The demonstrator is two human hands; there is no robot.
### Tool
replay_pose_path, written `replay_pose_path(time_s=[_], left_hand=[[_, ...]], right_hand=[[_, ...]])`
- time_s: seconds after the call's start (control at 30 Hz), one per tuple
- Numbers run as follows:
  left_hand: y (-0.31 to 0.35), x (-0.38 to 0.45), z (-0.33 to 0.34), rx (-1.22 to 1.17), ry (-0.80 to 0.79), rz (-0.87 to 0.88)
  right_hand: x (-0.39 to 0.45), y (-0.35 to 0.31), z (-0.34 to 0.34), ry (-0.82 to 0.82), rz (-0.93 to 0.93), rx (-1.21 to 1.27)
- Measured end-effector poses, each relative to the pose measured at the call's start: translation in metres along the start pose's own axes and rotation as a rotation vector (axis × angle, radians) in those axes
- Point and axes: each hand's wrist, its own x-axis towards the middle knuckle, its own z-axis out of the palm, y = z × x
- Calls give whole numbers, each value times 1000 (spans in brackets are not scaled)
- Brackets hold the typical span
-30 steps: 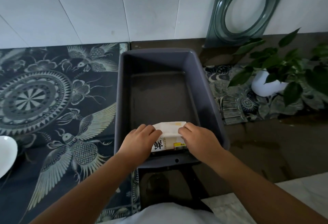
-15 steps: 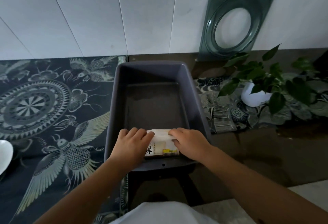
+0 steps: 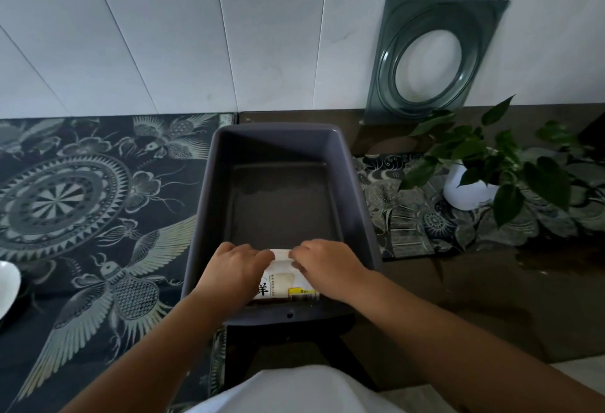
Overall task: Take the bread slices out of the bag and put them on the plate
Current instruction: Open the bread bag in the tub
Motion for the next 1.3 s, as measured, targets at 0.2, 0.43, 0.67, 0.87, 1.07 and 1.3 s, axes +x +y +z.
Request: replay_pose_path(time_s=[0.2, 0.43, 0.67, 0.87, 1.07, 1.3], left_hand=[[1, 3, 2, -112, 65, 102], [-4, 3, -11, -224, 82, 18], [-4, 11, -13, -230, -29, -28], [2, 13, -19, -260, -6, 54], [-1, 1, -24, -320, -15, 63], [-3, 9, -32, -240, -104, 90]], right_hand=[[9, 11, -6, -238, 140, 187], [2, 7, -9, 57, -48, 104], [-1, 3, -8, 11, 129, 238], [6, 3, -12, -149, 151, 253], [0, 0, -15, 15, 28, 100], [-5, -8, -25, 46, -75, 223]])
